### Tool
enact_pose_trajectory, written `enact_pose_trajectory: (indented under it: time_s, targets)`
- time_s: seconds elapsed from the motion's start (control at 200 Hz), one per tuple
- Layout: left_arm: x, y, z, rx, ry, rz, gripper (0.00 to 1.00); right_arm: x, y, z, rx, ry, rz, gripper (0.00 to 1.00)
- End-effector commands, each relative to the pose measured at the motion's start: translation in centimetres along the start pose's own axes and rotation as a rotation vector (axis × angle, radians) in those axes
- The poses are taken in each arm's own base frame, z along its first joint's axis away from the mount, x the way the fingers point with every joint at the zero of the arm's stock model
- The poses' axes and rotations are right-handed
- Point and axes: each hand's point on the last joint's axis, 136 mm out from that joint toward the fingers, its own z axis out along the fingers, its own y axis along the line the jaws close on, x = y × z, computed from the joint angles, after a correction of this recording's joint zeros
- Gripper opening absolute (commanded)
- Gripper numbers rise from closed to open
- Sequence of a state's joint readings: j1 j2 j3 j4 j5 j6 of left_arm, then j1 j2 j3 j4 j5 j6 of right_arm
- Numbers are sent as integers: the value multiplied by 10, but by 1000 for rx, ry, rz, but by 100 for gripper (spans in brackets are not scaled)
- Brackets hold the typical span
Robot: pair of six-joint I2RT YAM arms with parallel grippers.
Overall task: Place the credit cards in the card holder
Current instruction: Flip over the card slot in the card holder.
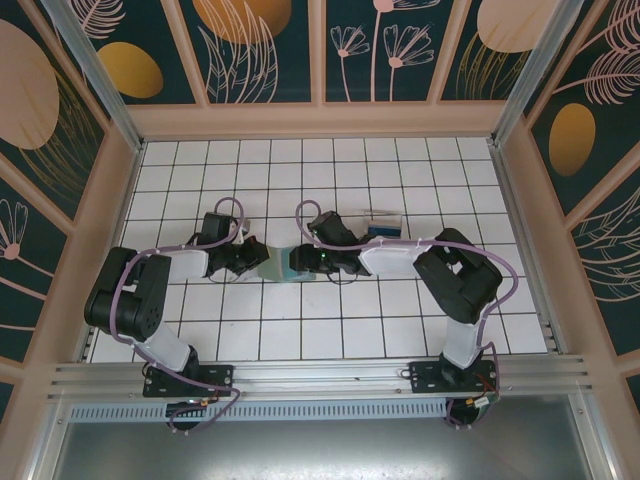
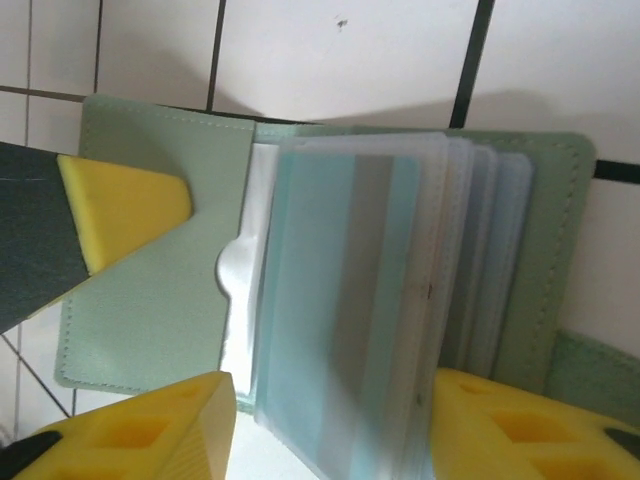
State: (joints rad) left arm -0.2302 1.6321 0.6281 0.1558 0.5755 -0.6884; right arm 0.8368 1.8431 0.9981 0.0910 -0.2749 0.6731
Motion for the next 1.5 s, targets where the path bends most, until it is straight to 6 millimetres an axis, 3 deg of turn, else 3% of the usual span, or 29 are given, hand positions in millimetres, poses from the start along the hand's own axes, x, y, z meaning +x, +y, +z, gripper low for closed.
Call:
enact_pose_trajectory:
  time_s: [0.0,0.185,0.36,0.766,0.981,1.196,1.496]
  targets:
    - [6,0,2,10,15,-10,9,-3,13,-2,-72,-4,2,51]
    - [5,-2,2,22,13,-14,10,-8,16,-7,-63,-17,-28,45]
    - [8,-11,4,94,24,-43,14,-11,26,-12,-98,-32,-49,50]
    - [-5,-43,-9,268,-18,-73,47,-9,48,-17,-190,-37,-120,51]
    - [-17,-37,-26,321,-78,-135,54,-4,70,-8,-229,-3,-200,51]
    - [-16,-26,-25,298,-73,-148,56,3,86,5,-247,23,-254,53]
    - [-17,-13,-21,229,-69,-129,56,13,73,16,-218,38,-236,53]
